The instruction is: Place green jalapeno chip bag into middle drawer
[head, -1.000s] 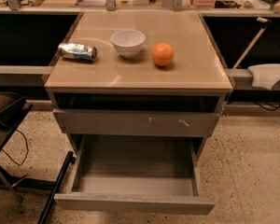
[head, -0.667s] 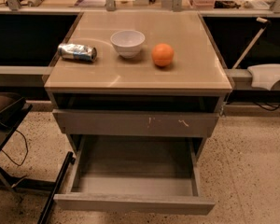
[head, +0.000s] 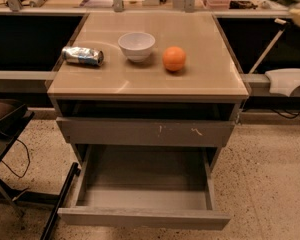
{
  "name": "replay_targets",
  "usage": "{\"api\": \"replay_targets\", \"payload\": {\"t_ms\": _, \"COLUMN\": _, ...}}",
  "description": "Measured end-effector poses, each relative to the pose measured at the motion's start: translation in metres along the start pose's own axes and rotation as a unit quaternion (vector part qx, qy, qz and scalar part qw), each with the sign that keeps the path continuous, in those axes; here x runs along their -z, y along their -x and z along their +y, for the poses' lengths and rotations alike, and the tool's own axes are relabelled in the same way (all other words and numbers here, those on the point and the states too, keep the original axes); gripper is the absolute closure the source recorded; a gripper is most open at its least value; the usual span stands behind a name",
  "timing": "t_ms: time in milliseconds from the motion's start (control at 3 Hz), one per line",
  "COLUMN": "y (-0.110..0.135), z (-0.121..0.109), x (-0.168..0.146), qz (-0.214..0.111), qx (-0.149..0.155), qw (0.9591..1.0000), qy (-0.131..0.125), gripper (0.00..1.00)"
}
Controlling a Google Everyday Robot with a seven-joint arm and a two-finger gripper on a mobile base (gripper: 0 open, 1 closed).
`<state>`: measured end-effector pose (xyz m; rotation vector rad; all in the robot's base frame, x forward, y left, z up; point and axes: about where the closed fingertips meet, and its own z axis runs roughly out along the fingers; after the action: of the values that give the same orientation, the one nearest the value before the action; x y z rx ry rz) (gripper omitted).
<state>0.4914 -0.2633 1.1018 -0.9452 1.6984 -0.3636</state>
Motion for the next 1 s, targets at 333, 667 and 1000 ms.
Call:
{"api": "replay_targets", "payload": {"t_ms": 333, "y": -0.014, "z": 0.105, "x": 0.003, "qz": -0.016, "qx": -0.01, "qw": 0.9984, "qy": 0.053, "gripper": 1.0}}
{"api": "replay_targets", "payload": {"t_ms": 667, "y": -0.014, "z": 0.104, "x": 0.003, "qz": -0.016, "qx": -0.009, "qw": 0.9985, "qy": 0.052, "gripper": 1.0}}
{"api": "replay_targets", "payload": {"t_ms": 1000, "y": -0.012, "z": 0.115, "x": -0.003, "qz": -0.02, "qx": 0.0, "qw": 0.9993, "qy": 0.031, "gripper": 1.0}}
